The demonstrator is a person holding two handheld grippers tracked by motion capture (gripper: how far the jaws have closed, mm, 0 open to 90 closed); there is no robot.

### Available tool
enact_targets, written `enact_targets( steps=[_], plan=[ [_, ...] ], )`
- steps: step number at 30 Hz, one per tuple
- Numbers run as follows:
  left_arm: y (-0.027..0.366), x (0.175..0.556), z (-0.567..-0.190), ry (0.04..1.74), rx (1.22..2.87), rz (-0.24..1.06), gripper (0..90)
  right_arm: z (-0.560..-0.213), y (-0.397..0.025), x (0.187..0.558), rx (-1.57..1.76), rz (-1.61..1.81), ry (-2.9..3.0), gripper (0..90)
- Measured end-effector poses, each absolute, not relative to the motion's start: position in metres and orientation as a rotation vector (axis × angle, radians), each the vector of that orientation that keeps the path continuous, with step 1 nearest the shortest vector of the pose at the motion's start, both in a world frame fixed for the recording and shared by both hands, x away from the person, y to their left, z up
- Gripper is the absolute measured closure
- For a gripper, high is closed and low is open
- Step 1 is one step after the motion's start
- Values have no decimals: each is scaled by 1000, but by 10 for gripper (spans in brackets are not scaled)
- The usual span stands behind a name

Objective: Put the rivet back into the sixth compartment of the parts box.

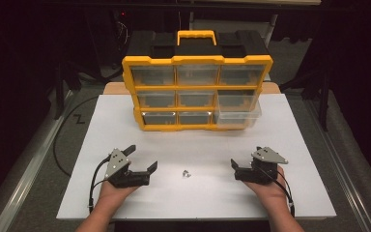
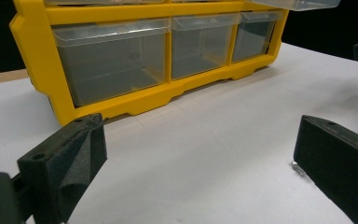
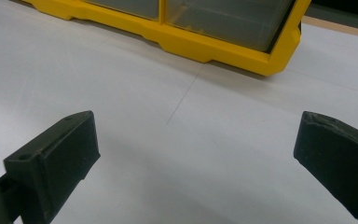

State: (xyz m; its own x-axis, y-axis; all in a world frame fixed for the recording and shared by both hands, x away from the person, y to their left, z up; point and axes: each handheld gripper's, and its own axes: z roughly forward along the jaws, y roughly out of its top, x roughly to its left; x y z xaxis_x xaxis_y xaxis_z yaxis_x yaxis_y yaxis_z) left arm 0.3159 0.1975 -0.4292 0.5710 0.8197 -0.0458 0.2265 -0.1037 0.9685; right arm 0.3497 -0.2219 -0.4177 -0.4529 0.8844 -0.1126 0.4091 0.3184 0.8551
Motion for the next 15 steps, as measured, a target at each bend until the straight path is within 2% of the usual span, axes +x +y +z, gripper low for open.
enact_targets(
  steps=[15],
  plan=[
    [198,311,-429,896,1652,642,33,-412,-228,351,1238,893,2154,12]
  ],
)
